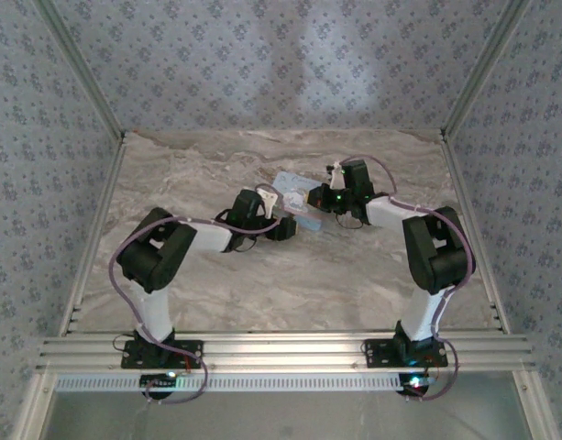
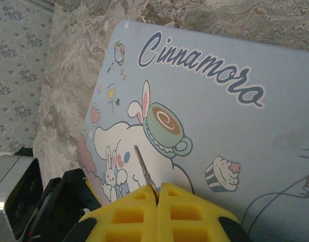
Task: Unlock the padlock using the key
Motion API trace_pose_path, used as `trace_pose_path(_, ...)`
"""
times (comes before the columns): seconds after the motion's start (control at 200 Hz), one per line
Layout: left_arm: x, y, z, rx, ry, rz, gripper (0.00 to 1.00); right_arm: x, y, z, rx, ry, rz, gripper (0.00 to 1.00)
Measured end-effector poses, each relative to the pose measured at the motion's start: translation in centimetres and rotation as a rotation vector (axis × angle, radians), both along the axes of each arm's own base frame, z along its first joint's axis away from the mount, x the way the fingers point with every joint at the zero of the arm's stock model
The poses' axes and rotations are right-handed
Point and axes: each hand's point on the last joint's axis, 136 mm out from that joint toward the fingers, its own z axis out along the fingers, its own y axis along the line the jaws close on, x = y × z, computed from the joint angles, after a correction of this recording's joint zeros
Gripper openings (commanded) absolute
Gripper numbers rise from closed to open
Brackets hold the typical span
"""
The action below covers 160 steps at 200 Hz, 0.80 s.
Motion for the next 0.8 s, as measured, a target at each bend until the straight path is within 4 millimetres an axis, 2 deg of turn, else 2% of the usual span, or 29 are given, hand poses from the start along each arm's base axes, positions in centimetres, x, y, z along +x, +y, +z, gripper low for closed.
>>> trace_pose_path(0.24, 0.4, -0.6, -0.5, -0.006, 0.009, -0.013, 0.61, 0.0, 0.0, 0.0, -0.003, -0.002, -0.002, 0.0)
trace_pose_path(0.799, -0.3, -2.3, -0.7, -0.011, 0.007, -0.037, 0.5, 0.0, 0.1, 0.0, -0.007, -0.004, -0.004, 0.0)
